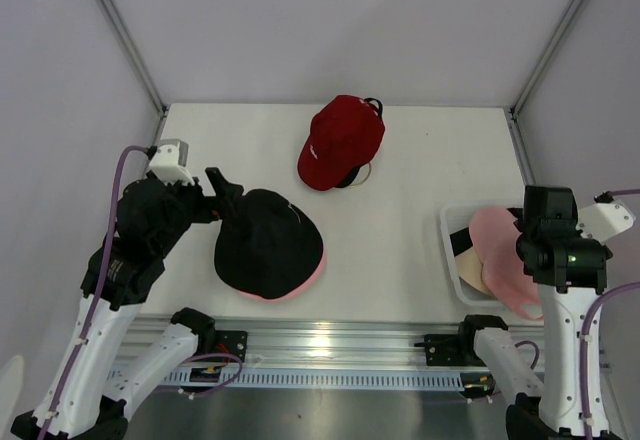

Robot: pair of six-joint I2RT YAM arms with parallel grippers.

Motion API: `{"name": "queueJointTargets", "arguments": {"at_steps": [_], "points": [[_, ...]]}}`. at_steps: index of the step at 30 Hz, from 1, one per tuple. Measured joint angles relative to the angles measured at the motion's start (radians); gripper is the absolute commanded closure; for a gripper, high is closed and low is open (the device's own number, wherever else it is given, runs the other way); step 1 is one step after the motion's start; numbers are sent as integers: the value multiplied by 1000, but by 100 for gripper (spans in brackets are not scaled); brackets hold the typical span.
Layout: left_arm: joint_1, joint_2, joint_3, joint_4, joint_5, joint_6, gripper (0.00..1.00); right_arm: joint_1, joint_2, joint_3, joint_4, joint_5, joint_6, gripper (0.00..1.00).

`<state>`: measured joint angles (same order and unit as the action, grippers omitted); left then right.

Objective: Stack the hats

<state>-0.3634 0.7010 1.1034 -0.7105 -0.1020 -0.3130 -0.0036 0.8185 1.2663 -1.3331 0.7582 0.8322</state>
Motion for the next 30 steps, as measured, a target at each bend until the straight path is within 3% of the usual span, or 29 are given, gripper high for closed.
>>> {"name": "queueJointTargets", "arguments": {"at_steps": [7, 13, 16, 17, 19, 20, 22, 30], "points": [[0, -8, -10, 5, 0, 0, 0, -154, -18, -135, 7, -86, -19, 18], [10, -9, -15, 11, 0, 0, 0, -188, -59, -206, 71, -115, -14, 20], [13, -10, -21, 14, 1, 0, 0, -198, -95, -266, 135, -119, -29, 34], [13, -10, -24, 13, 1, 0, 0, -203, -103, -284, 160, -123, -39, 49], [14, -9, -26, 14, 3, 1, 0, -206, -107, -306, 201, -134, -60, 67], [15, -10, -28, 17, 4, 1, 1, -208, -106, -313, 219, -138, -70, 85], [21, -10, -28, 19, 9, 1, 1, -210, -106, -315, 241, -142, -94, 100], [41, -10, -32, 40, 45, 1, 1, -210, -120, -230, 317, -251, -206, 100]]}}
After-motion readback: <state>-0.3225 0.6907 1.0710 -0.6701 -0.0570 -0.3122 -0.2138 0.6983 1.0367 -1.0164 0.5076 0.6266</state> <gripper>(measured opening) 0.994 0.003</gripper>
